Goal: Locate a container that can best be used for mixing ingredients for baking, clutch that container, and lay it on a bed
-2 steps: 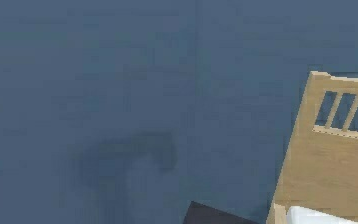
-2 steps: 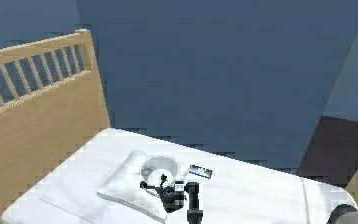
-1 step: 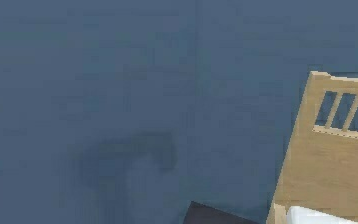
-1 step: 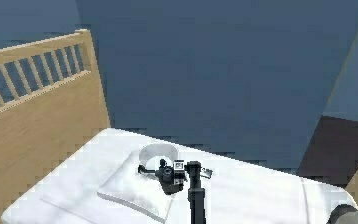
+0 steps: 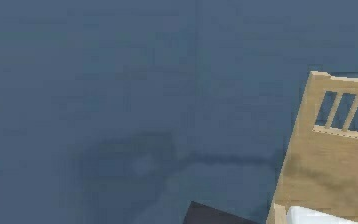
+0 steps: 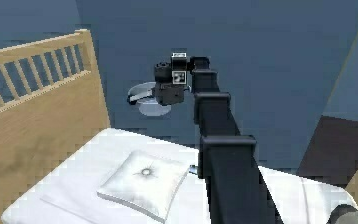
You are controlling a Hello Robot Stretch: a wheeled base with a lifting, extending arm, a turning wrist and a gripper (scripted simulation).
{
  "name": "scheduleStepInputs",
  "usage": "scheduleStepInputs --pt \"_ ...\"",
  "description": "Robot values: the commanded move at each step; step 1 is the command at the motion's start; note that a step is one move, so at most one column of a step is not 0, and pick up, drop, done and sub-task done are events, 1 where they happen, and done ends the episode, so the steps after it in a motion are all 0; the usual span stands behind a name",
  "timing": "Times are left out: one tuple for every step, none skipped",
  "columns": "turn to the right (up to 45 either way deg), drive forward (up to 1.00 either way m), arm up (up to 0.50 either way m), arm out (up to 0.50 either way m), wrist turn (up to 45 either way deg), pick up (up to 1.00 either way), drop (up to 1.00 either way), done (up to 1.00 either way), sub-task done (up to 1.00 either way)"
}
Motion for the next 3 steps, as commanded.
scheduleStepInputs --pt "0.0 0.0 0.0 0.0 -45.0 0.0 0.0 0.0 0.0" --pt "0.0 0.0 0.0 0.0 -45.0 0.0 0.0 0.0 0.0" --pt "0.0 0.0 0.0 0.0 -15.0 0.0 0.0 0.0 0.0"
